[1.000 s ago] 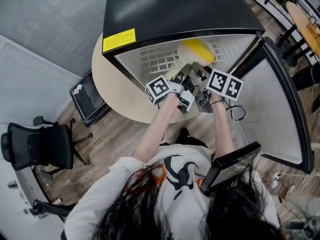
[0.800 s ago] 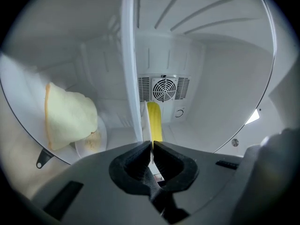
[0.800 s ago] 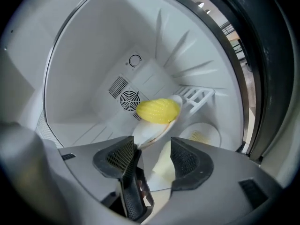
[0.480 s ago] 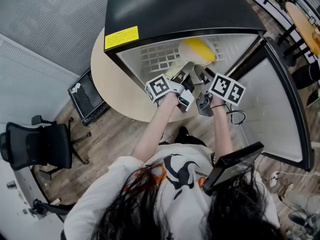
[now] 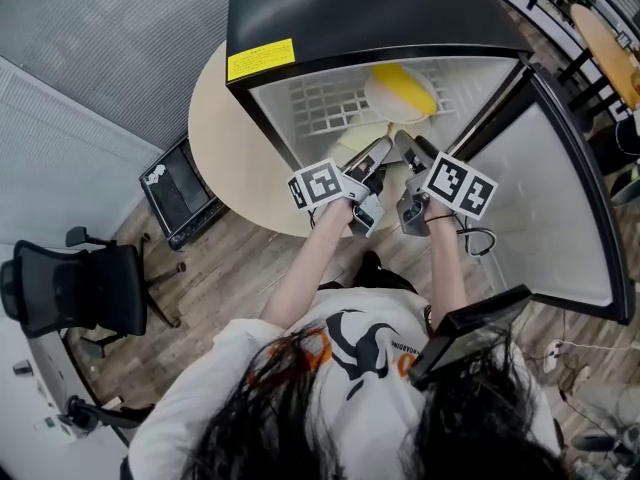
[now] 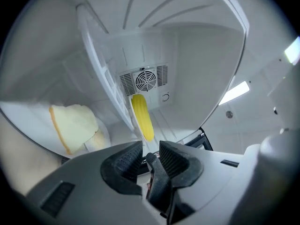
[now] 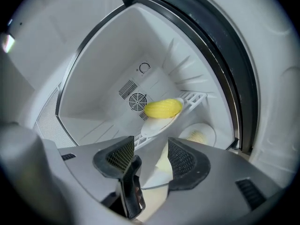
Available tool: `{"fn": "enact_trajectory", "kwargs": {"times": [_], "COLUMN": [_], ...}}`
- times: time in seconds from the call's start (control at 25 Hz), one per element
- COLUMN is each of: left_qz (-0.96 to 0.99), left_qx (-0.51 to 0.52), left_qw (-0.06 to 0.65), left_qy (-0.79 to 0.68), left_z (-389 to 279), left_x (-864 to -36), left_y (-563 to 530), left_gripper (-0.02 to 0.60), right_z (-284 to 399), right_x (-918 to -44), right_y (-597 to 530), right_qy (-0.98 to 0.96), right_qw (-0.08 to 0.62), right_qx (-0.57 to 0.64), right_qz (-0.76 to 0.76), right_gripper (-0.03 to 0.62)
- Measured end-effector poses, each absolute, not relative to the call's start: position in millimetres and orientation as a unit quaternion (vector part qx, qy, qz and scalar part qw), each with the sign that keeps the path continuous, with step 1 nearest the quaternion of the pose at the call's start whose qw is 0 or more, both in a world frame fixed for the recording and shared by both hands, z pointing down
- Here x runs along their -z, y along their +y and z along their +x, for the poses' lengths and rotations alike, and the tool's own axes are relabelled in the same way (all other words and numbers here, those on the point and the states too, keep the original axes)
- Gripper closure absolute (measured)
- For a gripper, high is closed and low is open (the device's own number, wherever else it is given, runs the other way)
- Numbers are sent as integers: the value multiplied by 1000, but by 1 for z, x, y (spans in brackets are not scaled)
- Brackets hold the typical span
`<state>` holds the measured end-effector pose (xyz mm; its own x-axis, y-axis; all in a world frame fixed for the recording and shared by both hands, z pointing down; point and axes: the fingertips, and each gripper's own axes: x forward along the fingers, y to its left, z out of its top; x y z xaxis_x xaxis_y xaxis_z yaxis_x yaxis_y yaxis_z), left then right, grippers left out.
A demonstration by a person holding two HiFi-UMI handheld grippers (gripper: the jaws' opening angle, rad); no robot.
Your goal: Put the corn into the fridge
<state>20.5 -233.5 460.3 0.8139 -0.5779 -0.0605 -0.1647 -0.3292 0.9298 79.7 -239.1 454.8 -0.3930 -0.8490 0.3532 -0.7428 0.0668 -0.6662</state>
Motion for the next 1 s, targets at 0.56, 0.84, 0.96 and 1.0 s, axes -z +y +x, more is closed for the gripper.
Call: {"fn": "enact_trajectory", "kwargs": {"times": [0.56, 0.84, 0.96, 1.0], "left_qz": [869, 880, 885, 886], "left_qx": [72, 40, 31, 28], "left_qw": [388, 353, 338, 333], "left_qy": [-298, -314, -319, -320], "left_z": [-37, -67, -77, -78], "left_x": [-453, -460, -462, -463], "left_y": [-156, -108, -88, -82], "left_gripper": [492, 513, 534, 534], "right_z": [35, 7, -3, -5], "right_x": [-425, -428, -437, -438], "right_y": [-176, -120, -96, -89], "right_qy": [752, 754, 751, 751], "right_qw": [101, 98, 94, 94], "right_qx": [376, 370, 377, 379], "right_qz": [-532, -534, -533, -532], "right_gripper": [429, 496, 508, 513]}}
